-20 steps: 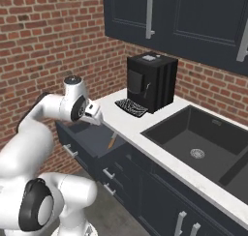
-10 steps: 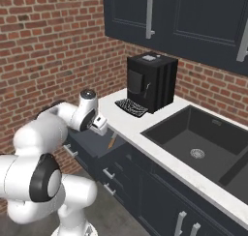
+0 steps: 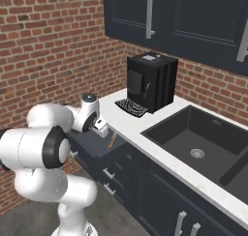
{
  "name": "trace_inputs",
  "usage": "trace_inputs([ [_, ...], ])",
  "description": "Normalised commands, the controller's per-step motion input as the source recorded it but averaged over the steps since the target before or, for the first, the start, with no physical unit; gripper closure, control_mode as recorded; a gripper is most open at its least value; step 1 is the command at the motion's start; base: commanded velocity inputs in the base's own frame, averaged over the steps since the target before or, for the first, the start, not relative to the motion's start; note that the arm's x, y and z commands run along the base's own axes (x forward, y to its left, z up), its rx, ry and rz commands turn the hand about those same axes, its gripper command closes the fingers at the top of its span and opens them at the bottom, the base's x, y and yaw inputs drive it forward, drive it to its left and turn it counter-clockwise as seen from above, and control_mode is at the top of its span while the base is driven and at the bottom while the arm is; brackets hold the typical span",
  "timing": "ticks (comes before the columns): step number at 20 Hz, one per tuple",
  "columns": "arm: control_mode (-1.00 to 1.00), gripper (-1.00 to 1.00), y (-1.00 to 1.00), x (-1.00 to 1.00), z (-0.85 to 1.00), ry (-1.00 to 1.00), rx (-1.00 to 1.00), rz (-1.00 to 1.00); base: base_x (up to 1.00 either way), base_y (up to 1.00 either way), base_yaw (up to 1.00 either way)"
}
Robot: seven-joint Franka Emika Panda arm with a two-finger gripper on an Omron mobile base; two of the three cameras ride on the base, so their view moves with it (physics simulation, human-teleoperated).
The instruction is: Pick up the knife from the drawer and place it on the cutting board. Then place the meat from the plate to the cutting board.
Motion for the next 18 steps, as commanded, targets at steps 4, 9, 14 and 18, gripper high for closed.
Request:
trace_inputs([
  [4,-1.0,-1.0,0.02,0.34,-0.28,0.03,0.0,-0.07,0.0,0.0,0.0],
  [9,-1.0,-1.0,0.03,0.16,-0.19,0.03,0.0,0.0,0.0,0.0,0.0],
  [14,-1.0,-1.0,0.05,0.06,-0.16,0.02,0.0,0.0,0.0,0.0,0.0],
  [18,-1.0,-1.0,0.0,0.08,-0.23,0.04,0.0,0.01,0.0,0.0,0.0],
])
